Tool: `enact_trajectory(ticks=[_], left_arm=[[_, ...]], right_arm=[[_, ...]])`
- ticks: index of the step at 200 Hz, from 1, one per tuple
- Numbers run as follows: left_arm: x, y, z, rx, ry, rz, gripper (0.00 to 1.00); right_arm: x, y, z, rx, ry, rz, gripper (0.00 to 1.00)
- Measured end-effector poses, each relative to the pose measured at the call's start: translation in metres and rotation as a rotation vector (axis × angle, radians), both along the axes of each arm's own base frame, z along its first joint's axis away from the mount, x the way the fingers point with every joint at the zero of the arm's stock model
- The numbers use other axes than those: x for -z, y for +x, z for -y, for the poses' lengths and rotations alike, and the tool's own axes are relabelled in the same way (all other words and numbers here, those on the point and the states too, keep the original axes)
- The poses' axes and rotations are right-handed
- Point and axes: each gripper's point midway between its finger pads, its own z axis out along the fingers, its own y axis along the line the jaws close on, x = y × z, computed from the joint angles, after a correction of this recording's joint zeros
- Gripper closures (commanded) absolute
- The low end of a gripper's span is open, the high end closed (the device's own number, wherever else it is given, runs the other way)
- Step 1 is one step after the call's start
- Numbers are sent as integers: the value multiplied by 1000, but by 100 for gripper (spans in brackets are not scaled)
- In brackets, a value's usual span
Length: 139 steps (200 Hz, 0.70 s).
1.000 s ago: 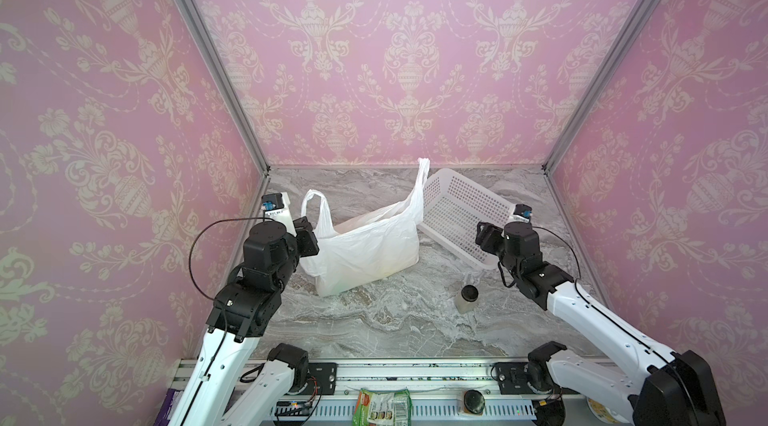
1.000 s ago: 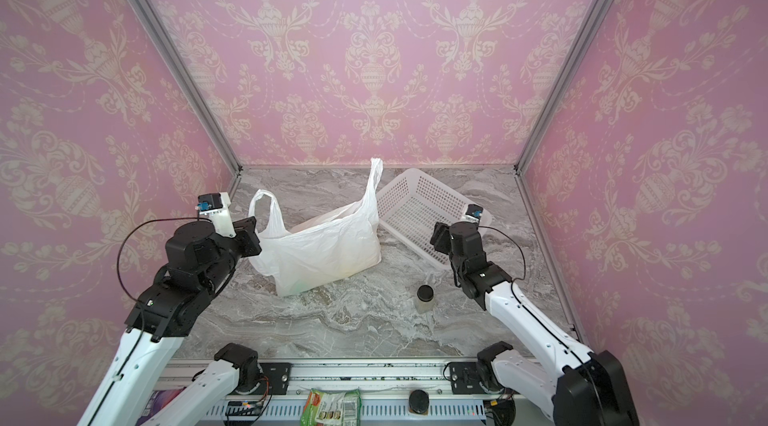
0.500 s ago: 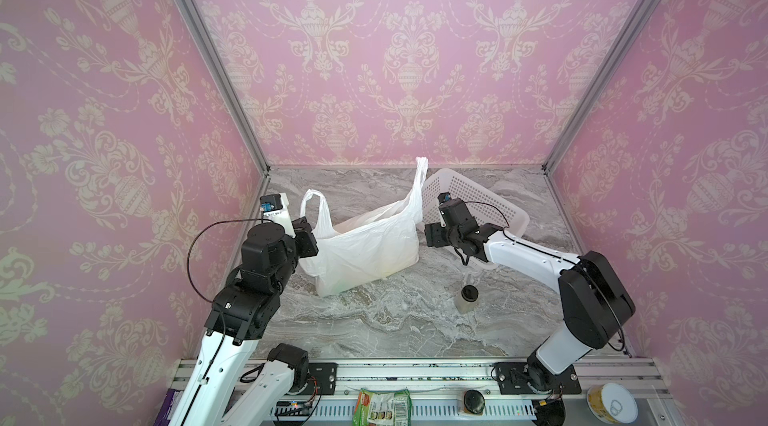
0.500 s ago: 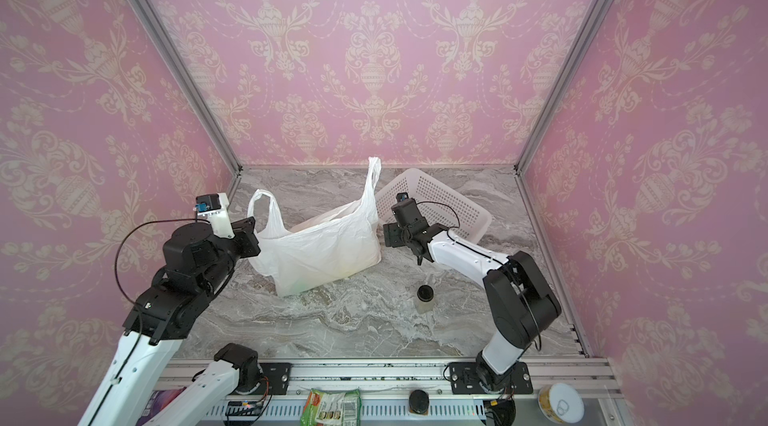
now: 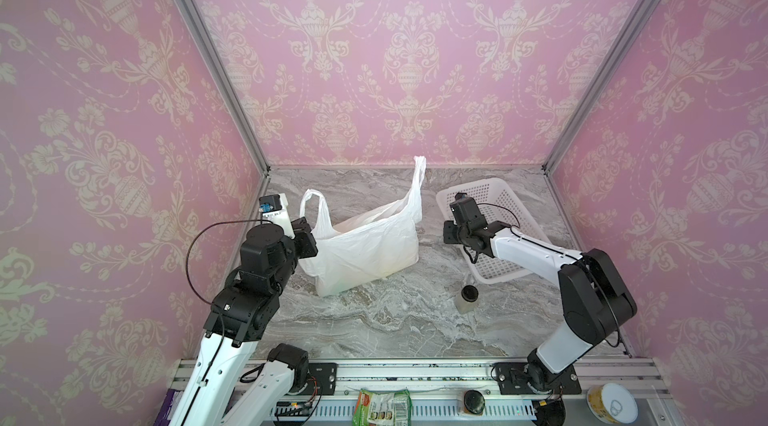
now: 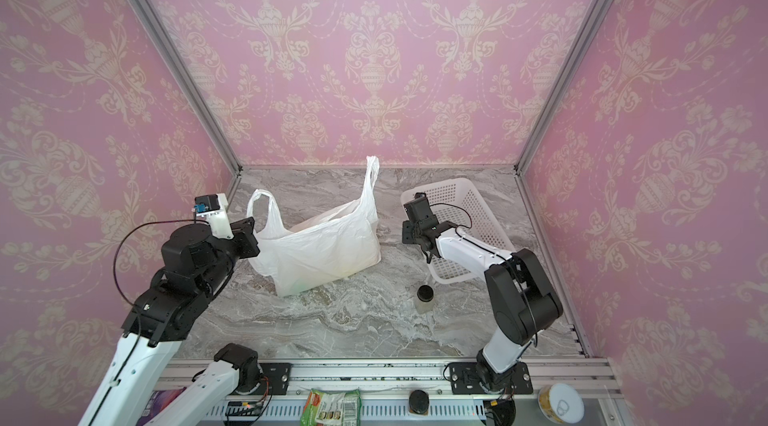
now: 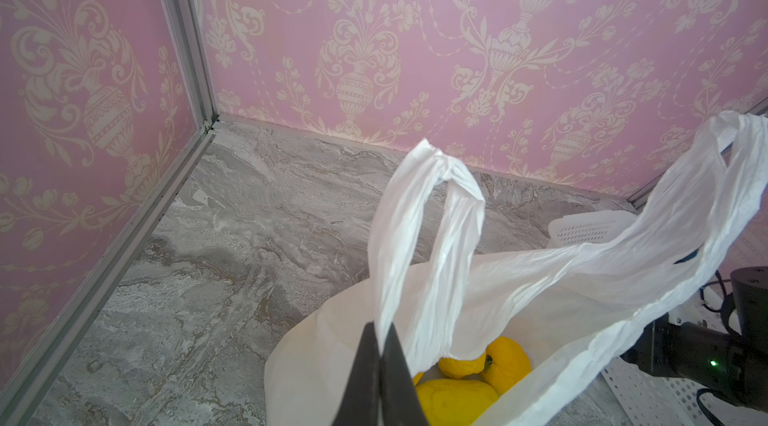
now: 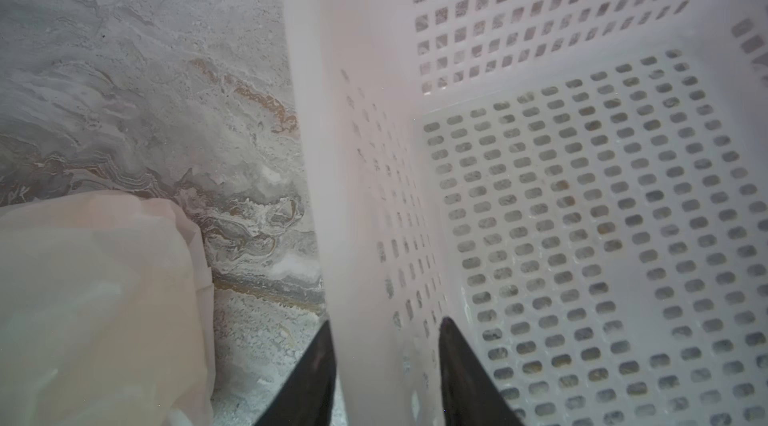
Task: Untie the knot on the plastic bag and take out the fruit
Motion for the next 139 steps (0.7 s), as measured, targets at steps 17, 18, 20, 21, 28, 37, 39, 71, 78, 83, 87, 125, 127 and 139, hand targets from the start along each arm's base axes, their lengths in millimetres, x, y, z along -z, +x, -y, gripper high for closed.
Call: enact_trajectory(ticks=[17, 18, 20, 21, 28, 37, 39, 71, 78, 83, 87, 125, 127, 139], left_arm=[[0, 0, 0, 2, -1, 0, 100], [0, 0, 0, 2, -1, 0, 100], [0, 0, 0, 2, -1, 0, 100], [0, 0, 0, 2, -1, 0, 100], [1, 0, 1, 3, -1, -2, 100], [3, 0, 1, 3, 0, -5, 100], [3, 0, 1, 3, 0, -6, 100], [10, 2, 8, 35, -15, -17, 100], [13, 3, 12, 55, -24, -21, 100], [15, 4, 16, 75, -31, -27, 100], [15, 4, 18, 86, -35, -27, 100], [30, 7, 42, 199, -96, -48, 100], [31, 7, 43, 203, -98, -49, 100], [33, 6, 47, 226, -108, -47, 100]], right_arm=[[-10, -2, -3, 2, 28, 23, 38], [-10, -2, -3, 1, 29, 23, 38], [-12, -2, -4, -1, 33, 26, 38], [-13, -2, -5, -2, 34, 29, 38], [-19, -3, -8, -6, 42, 43, 37], [-29, -6, -11, -13, 47, 66, 36], [-31, -6, -13, -17, 50, 71, 36], [-106, -27, -15, -18, 130, 258, 34], [-125, -35, -13, -15, 162, 310, 33], [-140, -41, -11, -13, 188, 350, 34], [-150, -47, -10, -14, 208, 379, 33], [-225, -106, -33, -126, 376, 565, 30], [-227, -110, -37, -140, 385, 568, 30], [-234, -130, -64, -225, 427, 574, 29]])
